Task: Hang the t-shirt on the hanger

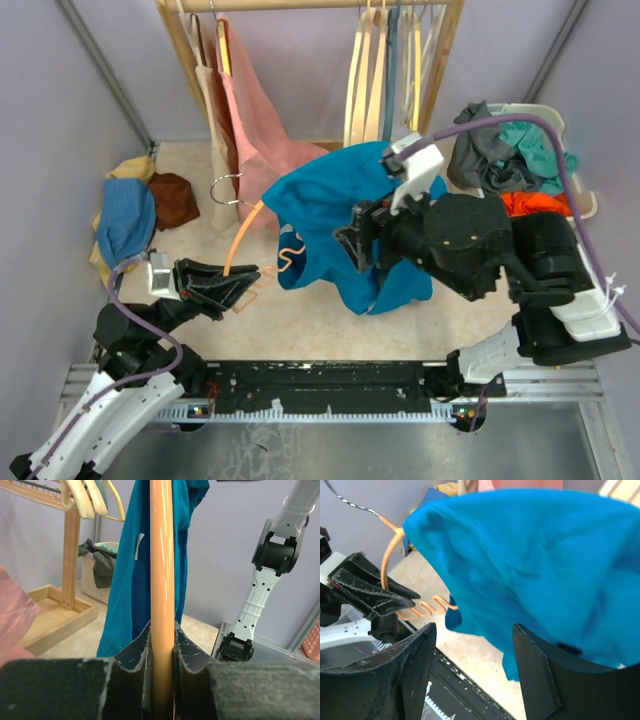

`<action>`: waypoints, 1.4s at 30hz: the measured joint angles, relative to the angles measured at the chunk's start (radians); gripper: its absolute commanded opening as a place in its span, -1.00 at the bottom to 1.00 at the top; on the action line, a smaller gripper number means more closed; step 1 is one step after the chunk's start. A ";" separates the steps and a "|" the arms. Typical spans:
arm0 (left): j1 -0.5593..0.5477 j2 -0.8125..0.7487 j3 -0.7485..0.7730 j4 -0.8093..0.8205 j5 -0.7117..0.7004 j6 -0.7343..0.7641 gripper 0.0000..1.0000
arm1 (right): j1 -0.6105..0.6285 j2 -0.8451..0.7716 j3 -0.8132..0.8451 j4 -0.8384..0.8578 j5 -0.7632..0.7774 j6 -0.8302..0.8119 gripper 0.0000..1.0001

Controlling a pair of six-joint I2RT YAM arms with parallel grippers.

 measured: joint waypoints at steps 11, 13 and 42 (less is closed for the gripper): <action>0.000 -0.080 -0.002 -0.061 -0.068 0.006 -1.00 | 0.001 -0.309 -0.222 -0.134 0.161 0.328 0.42; 0.000 -0.086 -0.002 -0.061 -0.068 0.006 -1.00 | 0.002 -0.371 -0.270 -0.129 0.204 0.358 0.45; 0.000 -0.103 -0.001 -0.073 -0.061 0.003 -1.00 | 0.002 -0.469 -0.699 0.788 0.563 -0.217 0.26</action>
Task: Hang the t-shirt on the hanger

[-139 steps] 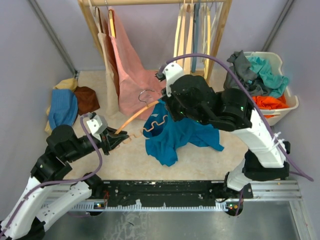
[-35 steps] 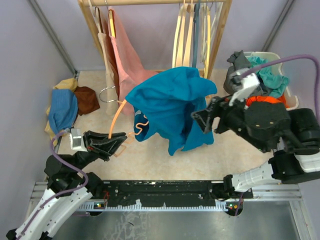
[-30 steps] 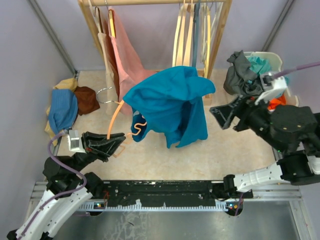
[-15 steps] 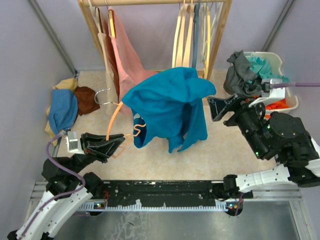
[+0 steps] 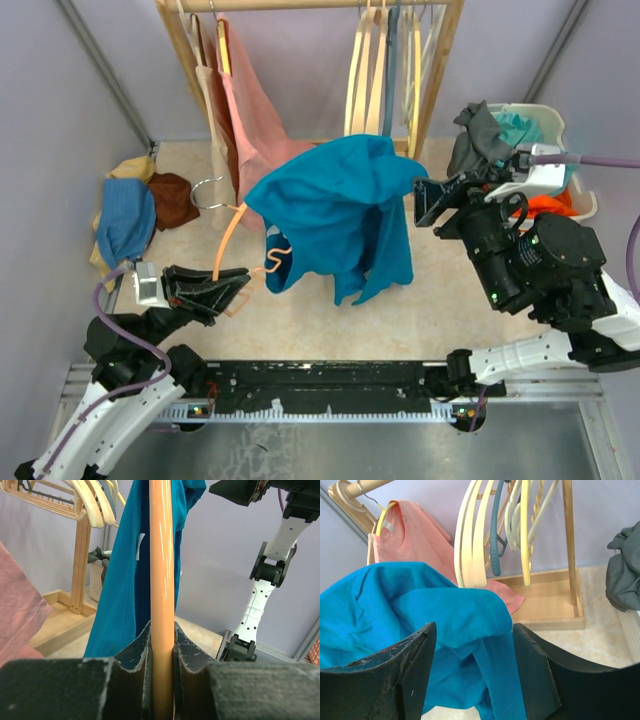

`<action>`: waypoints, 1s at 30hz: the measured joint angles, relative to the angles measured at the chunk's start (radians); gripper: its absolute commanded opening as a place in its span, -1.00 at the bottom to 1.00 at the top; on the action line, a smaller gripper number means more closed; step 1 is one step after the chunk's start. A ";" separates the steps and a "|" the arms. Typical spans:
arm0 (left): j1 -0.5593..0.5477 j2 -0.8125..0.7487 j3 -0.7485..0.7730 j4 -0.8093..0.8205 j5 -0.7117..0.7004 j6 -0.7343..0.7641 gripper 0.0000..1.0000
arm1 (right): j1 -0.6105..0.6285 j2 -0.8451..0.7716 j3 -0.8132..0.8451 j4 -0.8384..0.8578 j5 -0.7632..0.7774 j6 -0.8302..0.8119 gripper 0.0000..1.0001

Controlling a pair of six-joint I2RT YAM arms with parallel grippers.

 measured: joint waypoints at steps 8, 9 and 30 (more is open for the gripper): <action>0.000 0.000 0.000 -0.002 -0.002 0.003 -1.00 | 0.000 0.005 0.003 -0.039 -0.049 0.119 0.29; 0.000 0.000 0.000 -0.003 -0.003 0.004 -1.00 | 0.000 -0.007 -0.019 -0.028 -0.058 0.135 0.30; 0.000 -0.018 0.002 -0.019 -0.012 0.000 -1.00 | -0.019 -0.253 -0.462 0.533 -0.078 0.196 0.39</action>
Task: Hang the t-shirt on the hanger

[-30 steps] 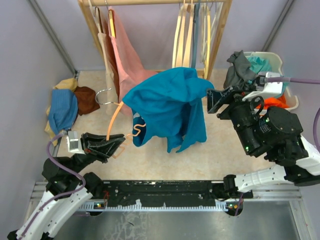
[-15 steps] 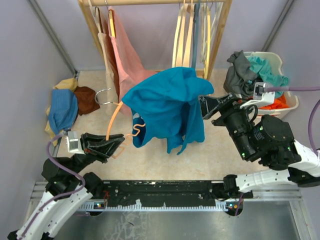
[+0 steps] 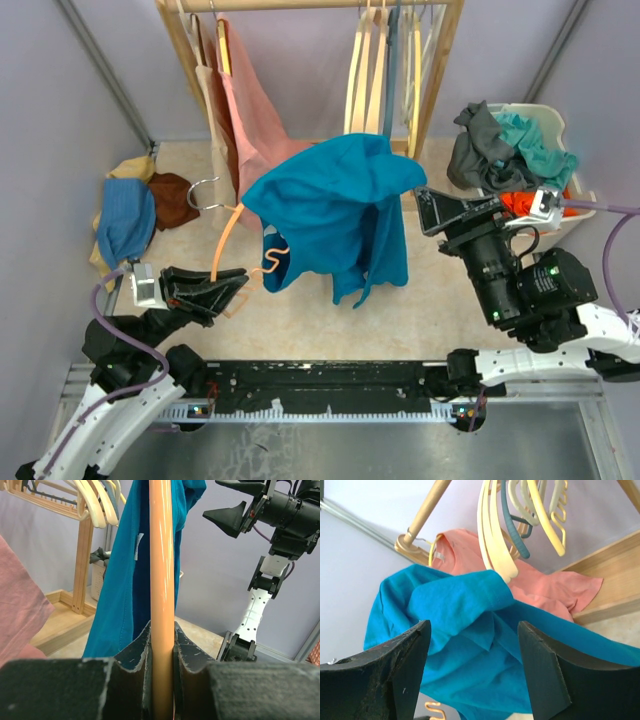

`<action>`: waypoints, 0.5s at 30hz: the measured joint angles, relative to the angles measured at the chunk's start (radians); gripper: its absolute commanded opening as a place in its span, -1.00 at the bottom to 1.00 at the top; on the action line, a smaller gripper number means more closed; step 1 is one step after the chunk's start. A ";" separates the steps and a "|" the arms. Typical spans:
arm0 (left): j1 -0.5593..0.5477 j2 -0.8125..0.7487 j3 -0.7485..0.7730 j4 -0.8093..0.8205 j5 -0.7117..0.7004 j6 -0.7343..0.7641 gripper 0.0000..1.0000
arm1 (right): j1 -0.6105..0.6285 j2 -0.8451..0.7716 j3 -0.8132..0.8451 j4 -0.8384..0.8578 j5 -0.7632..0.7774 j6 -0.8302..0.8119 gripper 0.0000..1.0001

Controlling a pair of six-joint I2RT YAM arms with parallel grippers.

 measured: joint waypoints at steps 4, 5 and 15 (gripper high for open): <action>0.000 0.000 0.000 0.000 0.000 -0.002 -1.00 | -0.056 0.010 -0.008 0.058 -0.016 0.011 0.38; 0.000 0.000 0.000 0.000 0.000 -0.003 -1.00 | -0.076 0.013 -0.008 0.059 -0.023 0.024 0.38; 0.000 0.000 0.000 0.000 0.000 -0.005 -1.00 | -0.298 0.089 0.010 -0.100 -0.189 0.285 0.28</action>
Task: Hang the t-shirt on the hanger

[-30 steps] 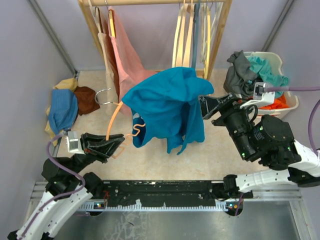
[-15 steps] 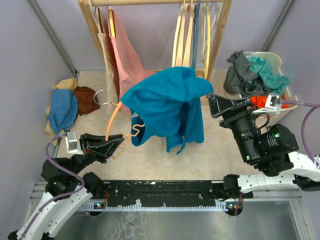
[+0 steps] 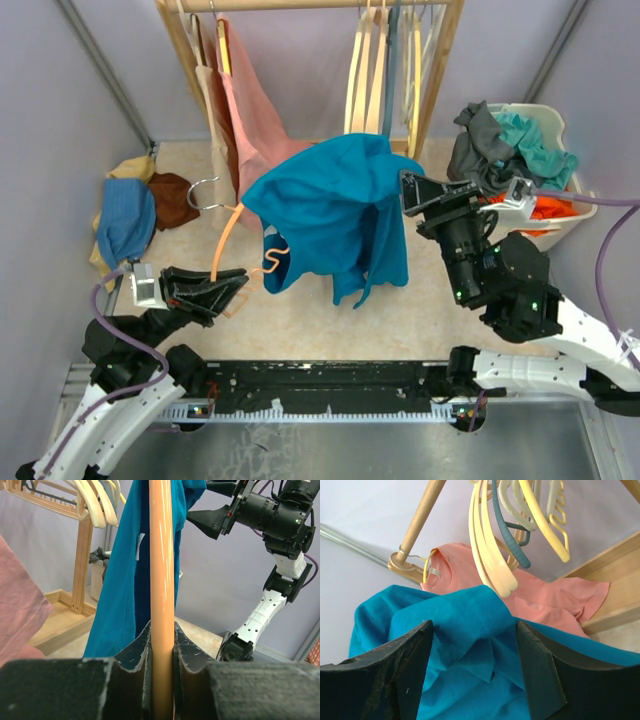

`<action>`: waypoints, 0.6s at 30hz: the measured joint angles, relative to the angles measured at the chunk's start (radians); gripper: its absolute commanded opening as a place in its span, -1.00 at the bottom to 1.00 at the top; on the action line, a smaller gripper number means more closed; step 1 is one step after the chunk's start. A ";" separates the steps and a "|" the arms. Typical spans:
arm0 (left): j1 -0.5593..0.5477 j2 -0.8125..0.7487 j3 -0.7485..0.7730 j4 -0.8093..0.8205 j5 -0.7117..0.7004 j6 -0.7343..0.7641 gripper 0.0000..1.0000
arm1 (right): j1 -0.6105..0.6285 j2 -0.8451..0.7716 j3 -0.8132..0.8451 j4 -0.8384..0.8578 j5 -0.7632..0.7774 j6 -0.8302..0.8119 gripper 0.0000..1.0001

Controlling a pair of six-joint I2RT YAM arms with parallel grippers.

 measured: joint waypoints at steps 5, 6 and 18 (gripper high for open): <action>0.000 -0.004 0.000 0.000 0.000 0.000 -1.00 | -0.048 0.008 0.000 -0.049 -0.061 0.079 0.00; 0.000 -0.005 0.000 0.000 0.000 0.000 -1.00 | -0.050 0.008 0.000 -0.048 -0.067 0.085 -0.02; 0.000 -0.006 0.000 0.002 0.001 -0.004 -1.00 | -0.060 0.028 0.048 0.030 -0.072 0.011 -0.44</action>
